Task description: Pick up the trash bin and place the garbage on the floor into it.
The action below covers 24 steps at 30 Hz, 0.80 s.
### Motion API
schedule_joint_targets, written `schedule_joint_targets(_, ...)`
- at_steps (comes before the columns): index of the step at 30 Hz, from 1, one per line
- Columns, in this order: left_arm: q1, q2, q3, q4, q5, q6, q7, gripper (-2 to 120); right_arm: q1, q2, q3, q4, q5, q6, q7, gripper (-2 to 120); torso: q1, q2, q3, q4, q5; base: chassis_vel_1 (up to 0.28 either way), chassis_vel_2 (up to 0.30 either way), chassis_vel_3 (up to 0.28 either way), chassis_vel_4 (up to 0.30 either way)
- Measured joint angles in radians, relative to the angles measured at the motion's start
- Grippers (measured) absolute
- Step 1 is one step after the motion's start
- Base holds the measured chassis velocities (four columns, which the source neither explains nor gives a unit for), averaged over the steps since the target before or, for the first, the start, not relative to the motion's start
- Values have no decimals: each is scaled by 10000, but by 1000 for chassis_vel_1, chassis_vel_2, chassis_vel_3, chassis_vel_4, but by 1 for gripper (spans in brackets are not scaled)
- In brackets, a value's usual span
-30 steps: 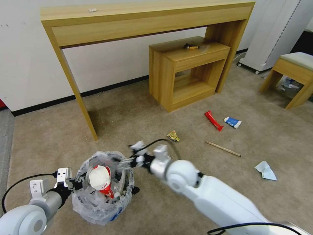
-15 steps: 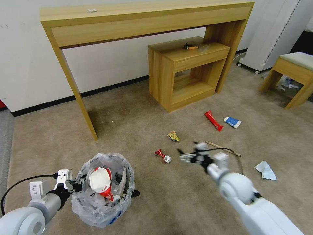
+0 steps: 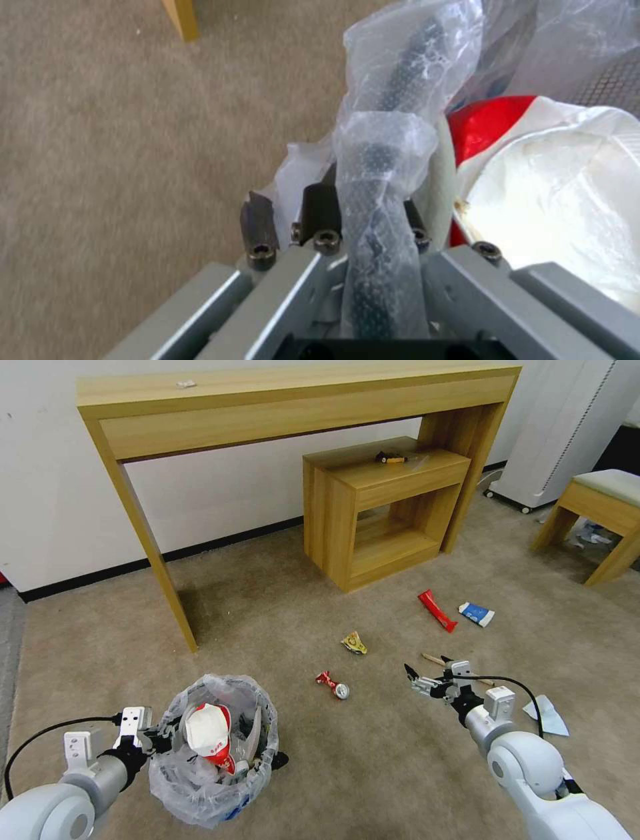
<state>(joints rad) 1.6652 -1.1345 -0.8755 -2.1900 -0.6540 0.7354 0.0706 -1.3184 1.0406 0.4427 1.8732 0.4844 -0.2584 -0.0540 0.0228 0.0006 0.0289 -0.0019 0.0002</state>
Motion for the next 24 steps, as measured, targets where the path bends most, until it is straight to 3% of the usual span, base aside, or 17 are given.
schedule_joint_targets(13, -57, -68, 74, 55, 135, 0, 20, 0, 228, -127, -778, -799, -85, 1, -527, 100, 3, -1, 1, -2, -2, -150, 147, 154, -156)
schedule_joint_targets(17, -36, -68, 48, 87, 155, 0, 20, 0, 813, -231, -1519, -1879, -373, 213, -1243, 100, 3, -1, 1, -2, 2, -19, 10, 11, -19)
schedule_joint_targets(20, 52, -88, 6, 108, 199, -1, 20, 0, 1946, -256, -2616, -3523, -881, 440, -2219, 100, 1, 0, -1, 0, 0, 0, 0, 0, 0)
schedule_joint_targets(24, 68, -111, 4, 115, 257, 0, 21, 0, 2526, -199, -3224, -4225, -1220, 480, -2569, 100, 1, 0, -1, 0, 1, 0, 0, 0, 0)
